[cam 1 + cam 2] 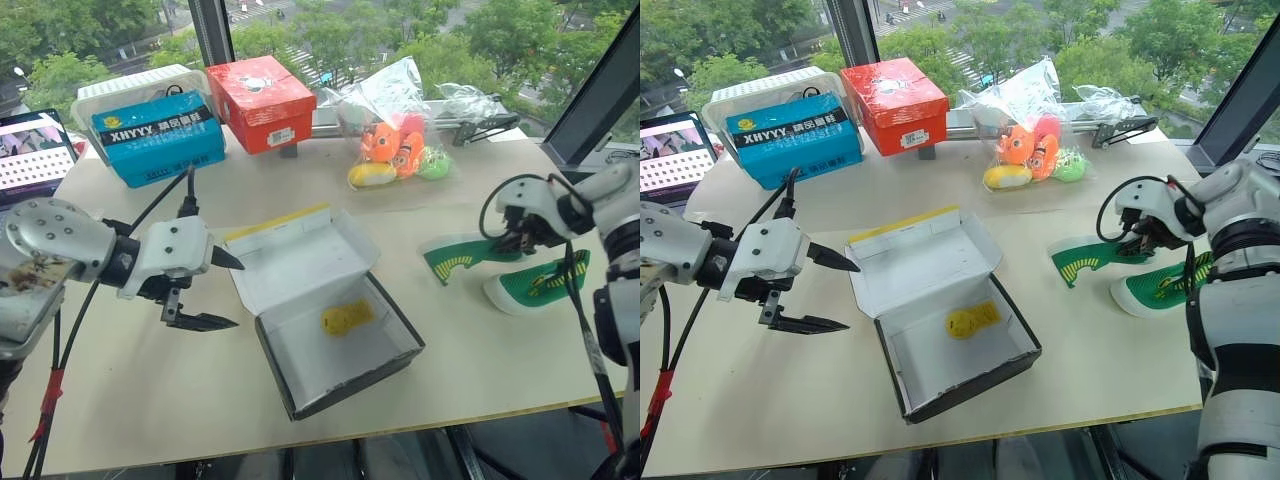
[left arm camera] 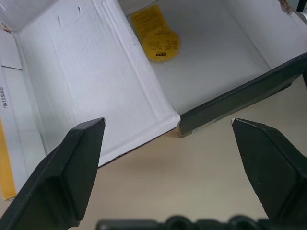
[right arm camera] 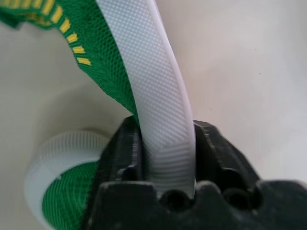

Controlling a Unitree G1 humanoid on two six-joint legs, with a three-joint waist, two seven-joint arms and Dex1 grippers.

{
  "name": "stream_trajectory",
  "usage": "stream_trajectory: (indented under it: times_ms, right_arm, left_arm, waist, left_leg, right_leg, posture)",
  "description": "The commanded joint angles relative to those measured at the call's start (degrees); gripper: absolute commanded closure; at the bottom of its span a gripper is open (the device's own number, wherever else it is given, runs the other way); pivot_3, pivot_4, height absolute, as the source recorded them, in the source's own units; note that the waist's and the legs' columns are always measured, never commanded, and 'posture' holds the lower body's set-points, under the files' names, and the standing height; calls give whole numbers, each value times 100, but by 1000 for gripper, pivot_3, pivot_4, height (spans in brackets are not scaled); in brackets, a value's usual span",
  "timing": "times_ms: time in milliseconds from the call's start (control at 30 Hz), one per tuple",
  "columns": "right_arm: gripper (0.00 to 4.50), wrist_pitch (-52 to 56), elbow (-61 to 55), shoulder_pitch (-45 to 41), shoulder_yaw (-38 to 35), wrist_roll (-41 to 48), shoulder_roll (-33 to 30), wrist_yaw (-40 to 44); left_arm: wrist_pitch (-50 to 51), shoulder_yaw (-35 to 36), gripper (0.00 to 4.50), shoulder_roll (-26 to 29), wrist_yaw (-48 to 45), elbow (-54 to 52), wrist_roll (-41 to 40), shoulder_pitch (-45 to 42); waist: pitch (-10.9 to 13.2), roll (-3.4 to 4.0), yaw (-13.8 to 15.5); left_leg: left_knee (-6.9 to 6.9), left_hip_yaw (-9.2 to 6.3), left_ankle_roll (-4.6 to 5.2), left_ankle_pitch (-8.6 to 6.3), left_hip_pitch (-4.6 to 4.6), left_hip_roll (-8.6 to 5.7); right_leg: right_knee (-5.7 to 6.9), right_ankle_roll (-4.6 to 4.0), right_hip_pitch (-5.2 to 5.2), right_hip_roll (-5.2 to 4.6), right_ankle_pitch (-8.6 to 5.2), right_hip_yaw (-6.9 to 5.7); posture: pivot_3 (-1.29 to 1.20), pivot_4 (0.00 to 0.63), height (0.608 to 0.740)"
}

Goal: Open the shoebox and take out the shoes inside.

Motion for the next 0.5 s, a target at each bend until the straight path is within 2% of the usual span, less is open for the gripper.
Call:
stream_trajectory:
  times_ms: [33, 167, 333, 500]
  right_arm:
    - [1519, 139, -22, -187, -266, -5, -9, -1019]
    - [116, 125, -18, -401, -463, -37, 50, -2045]
    - [116, 13, -31, -782, -743, 39, 56, -2822]
    - [116, -217, -135, -1147, -899, 163, -31, -1889]
  left_arm:
    - [86, 348, 0, 169, 79, -213, -119, 40]
    - [166, 436, 0, 205, 124, -301, -179, 136]
    - [178, 430, 0, 246, 165, -306, -232, 146]
    - [163, 437, 0, 284, 141, -288, -268, 124]
  waist:
    - [0, 0, 6]
    - [0, 0, -5]
    - [1, 1, -4]
    - [1, 1, 1]
  left_leg:
    - [1, 0, 0, 0, 0, 0]
    - [1, 0, -1, 1, 2, -1]
    - [-8, 0, -8, 5, 2, -1]
    - [-9, 0, -6, 3, 2, -2]
  right_leg:
    - [0, 0, 0, 0, 0, 0]
    - [-1, 0, 1, -2, 0, 2]
    - [-1, 0, -2, -2, 0, 4]
    - [-3, 0, -1, -2, 0, 3]
  posture:
    - [0, 150, 740]
    - [0, 150, 740]
    - [0, 150, 740]
    - [0, 150, 740]
